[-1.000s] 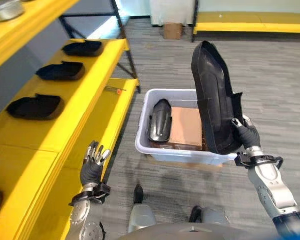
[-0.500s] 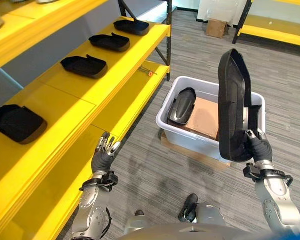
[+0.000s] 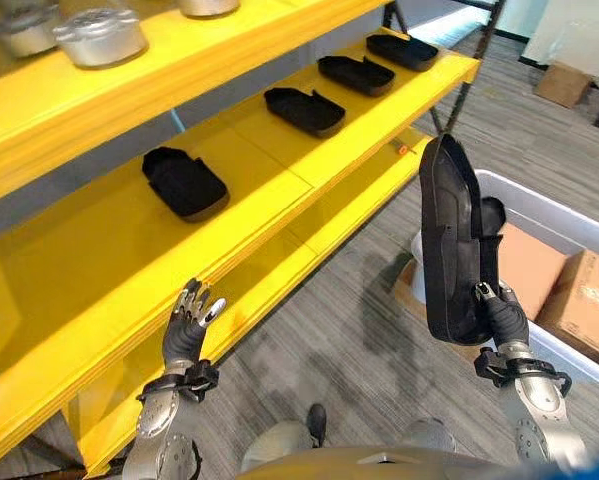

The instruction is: Move parts from the plastic box to the shelf.

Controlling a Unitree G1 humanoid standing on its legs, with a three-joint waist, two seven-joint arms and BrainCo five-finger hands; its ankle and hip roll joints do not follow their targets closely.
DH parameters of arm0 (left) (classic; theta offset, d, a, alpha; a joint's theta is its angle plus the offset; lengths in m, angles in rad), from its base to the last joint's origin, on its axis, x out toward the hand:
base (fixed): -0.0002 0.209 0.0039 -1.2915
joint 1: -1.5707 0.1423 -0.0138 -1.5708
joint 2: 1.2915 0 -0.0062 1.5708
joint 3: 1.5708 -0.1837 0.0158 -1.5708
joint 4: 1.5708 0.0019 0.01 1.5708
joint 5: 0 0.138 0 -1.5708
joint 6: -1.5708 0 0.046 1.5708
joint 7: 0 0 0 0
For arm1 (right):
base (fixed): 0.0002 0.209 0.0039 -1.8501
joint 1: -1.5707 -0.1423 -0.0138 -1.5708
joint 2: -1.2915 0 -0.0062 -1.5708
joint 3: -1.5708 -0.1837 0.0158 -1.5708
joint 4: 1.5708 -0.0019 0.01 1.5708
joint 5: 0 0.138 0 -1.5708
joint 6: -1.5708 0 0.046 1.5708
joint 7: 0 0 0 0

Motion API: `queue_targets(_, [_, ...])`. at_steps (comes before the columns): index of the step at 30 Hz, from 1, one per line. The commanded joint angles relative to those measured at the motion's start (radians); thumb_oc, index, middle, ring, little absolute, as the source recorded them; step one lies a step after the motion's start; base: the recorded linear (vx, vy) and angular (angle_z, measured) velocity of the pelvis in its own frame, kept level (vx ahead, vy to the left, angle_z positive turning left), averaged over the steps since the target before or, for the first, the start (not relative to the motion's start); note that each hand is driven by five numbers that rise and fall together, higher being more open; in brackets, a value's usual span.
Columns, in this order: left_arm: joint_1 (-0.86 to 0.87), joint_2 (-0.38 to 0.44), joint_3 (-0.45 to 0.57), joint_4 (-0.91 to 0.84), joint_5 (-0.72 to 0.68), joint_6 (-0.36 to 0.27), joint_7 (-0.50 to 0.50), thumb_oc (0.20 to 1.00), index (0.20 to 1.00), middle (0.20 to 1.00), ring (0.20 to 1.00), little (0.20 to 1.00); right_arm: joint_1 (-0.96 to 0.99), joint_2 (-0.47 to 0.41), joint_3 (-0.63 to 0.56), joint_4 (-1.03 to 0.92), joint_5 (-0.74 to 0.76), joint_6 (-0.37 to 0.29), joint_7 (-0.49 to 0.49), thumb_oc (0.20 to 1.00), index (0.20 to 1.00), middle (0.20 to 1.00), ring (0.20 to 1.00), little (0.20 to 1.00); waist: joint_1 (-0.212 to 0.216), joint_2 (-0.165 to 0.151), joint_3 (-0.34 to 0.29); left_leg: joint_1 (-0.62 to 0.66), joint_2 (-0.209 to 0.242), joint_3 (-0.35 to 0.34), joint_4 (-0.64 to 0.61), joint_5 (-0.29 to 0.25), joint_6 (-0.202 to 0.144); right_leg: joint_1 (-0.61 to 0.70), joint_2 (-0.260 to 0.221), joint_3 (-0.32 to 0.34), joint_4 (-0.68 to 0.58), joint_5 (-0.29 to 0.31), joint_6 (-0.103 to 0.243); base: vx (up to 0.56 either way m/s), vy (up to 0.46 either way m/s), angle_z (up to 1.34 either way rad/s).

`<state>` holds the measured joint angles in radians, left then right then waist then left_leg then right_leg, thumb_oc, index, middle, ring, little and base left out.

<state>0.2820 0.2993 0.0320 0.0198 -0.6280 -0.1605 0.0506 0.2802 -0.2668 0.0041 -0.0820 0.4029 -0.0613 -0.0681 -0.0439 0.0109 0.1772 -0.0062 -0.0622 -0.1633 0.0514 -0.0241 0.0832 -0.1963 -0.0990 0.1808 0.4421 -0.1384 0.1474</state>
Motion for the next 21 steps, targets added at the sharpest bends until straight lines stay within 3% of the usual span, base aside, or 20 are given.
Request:
queue_targets(1, [0.027,0.015,0.033,-0.119,0.049,-0.051,0.006,1.000,1.000,1.000,1.000,1.000,-0.029,-0.040,-0.055,-0.050,0.061,-0.073,0.027,0.200,0.200,0.200,0.200,0.200,-0.010,-0.026,-0.016,0.014,-0.002,0.008,-0.056,-0.022,-0.045,0.071,0.063,-0.147,-0.196,0.083,-0.052,0.09,-0.012,0.93])
queue_targets(2, [0.023,0.009,0.020,-0.115,0.050,-0.049,0.008,1.000,1.000,1.000,1.000,1.000,-0.024,-0.046,-0.046,-0.049,0.062,-0.078,0.026,0.200,0.200,0.200,0.200,0.200,-0.017,-0.042,-0.022,0.010,-0.024,-0.011,-0.049,-0.020,-0.044,0.077,0.126,-0.126,-0.260,0.088,-0.074,0.05,-0.042,0.54])
queue_targets(3, [0.024,0.004,0.012,-0.110,0.052,-0.050,0.005,1.000,1.000,1.000,1.000,1.000,-0.018,-0.051,-0.043,-0.051,0.059,-0.084,0.025,0.200,0.200,0.200,0.200,0.200,-0.020,-0.048,-0.022,0.009,-0.033,-0.018,-0.045,-0.020,-0.048,0.090,0.136,-0.117,-0.293,0.093,-0.081,0.05,-0.054,0.49])
queue_targets(4, [0.025,-0.006,-0.003,-0.113,0.058,-0.051,-0.006,1.000,1.000,1.000,1.000,1.000,-0.011,-0.054,-0.037,-0.058,0.058,-0.078,0.032,0.200,0.200,0.200,0.200,0.200,-0.018,-0.054,-0.024,0.017,-0.040,-0.024,-0.050,-0.016,-0.052,0.118,0.116,-0.129,-0.314,0.100,-0.075,0.02,-0.061,0.31])
queue_targets(6, [0.032,-0.010,-0.007,-0.115,0.052,-0.056,-0.008,1.000,1.000,1.000,1.000,1.000,-0.006,-0.060,-0.034,-0.055,0.055,-0.077,0.033,0.200,0.200,0.200,0.200,0.200,-0.019,-0.054,-0.026,0.019,-0.036,-0.023,-0.056,-0.014,-0.054,0.131,0.134,-0.107,-0.336,0.103,-0.081,0.01,-0.056,0.19])
queue_targets(9, [0.045,-0.024,-0.008,-0.129,0.036,-0.053,-0.009,1.000,1.000,1.000,1.000,1.000,-0.002,-0.068,-0.032,-0.050,0.058,-0.073,0.035,0.200,0.200,0.200,0.200,0.200,-0.005,-0.055,-0.040,0.022,-0.029,-0.006,-0.052,-0.020,-0.062,0.164,0.113,-0.151,-0.392,0.117,-0.078,0.04,-0.070,0.04])
queue_targets(17, [0.053,-0.035,-0.022,-0.131,0.013,-0.049,-0.015,1.000,1.000,1.000,1.000,1.000,-0.008,-0.090,-0.019,-0.035,0.071,-0.074,0.035,0.200,0.200,0.200,0.200,0.200,0.012,-0.066,-0.021,-0.046,-0.052,-0.006,0.087,-0.047,-0.087,0.196,0.095,-0.194,-0.426,0.115,-0.096,-0.01,-0.048,0.19])
queue_targets(19, [0.041,-0.030,-0.022,-0.127,-0.003,-0.046,-0.014,1.000,1.000,1.000,1.000,1.000,-0.012,-0.098,-0.029,-0.032,0.079,-0.080,0.032,0.200,0.200,0.200,0.200,0.200,-0.007,-0.075,-0.003,-0.090,0.008,0.110,0.121,-0.049,-0.102,0.178,0.061,-0.239,-0.405,0.109,-0.094,-0.15,0.063,0.53])
queue_targets(21, [0.053,-0.033,-0.017,-0.129,-0.007,-0.046,-0.022,1.000,1.000,1.000,1.000,1.000,-0.001,-0.103,-0.025,-0.028,0.082,-0.071,0.036,0.200,0.200,0.200,0.200,0.200,-0.002,-0.084,0.001,-0.087,0.074,0.126,0.108,-0.045,-0.114,0.176,0.041,-0.255,-0.402,0.106,-0.089,-0.06,0.084,1.66])
